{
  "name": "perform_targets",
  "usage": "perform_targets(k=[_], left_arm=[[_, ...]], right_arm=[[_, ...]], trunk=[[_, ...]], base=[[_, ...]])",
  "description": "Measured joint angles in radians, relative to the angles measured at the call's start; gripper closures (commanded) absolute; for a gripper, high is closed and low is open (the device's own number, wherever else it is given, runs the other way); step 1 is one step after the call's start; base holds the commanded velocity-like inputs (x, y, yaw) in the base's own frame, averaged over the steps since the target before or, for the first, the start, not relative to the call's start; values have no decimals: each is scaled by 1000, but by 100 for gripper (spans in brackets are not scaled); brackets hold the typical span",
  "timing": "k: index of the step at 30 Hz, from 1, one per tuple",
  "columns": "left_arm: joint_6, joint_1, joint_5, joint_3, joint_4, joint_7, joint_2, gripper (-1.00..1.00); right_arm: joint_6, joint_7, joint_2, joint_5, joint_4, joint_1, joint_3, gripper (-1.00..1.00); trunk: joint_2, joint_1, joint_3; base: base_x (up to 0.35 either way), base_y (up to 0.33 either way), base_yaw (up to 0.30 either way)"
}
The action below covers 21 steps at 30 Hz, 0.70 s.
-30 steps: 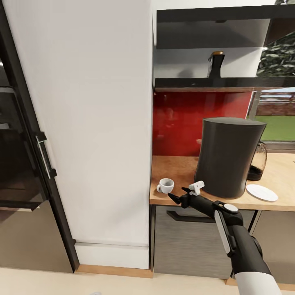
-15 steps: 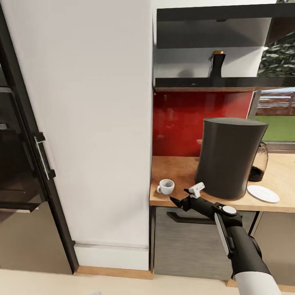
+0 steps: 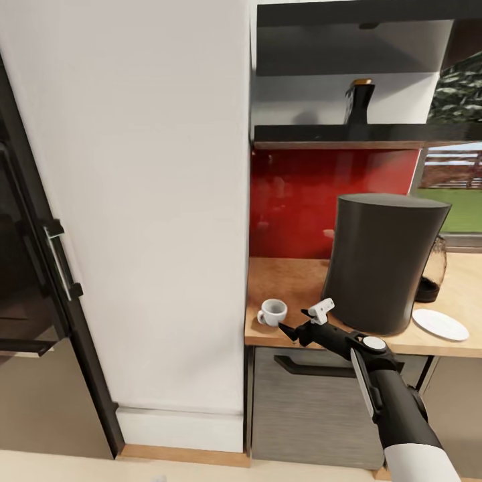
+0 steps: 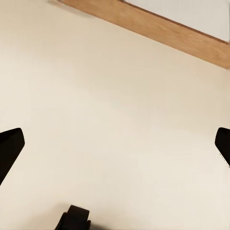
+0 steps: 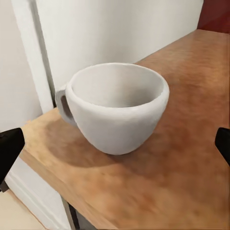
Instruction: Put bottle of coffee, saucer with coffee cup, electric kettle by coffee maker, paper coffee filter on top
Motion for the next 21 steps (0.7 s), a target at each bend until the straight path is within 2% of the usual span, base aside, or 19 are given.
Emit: perform_targets(k=[21], left_arm=[[0,0,0,0,0,0,0,-100]], right_arm=[[-27,-1,4,2,63,0,6,-100]], trunk=[[0,0,0]], base=[[49,8,0]])
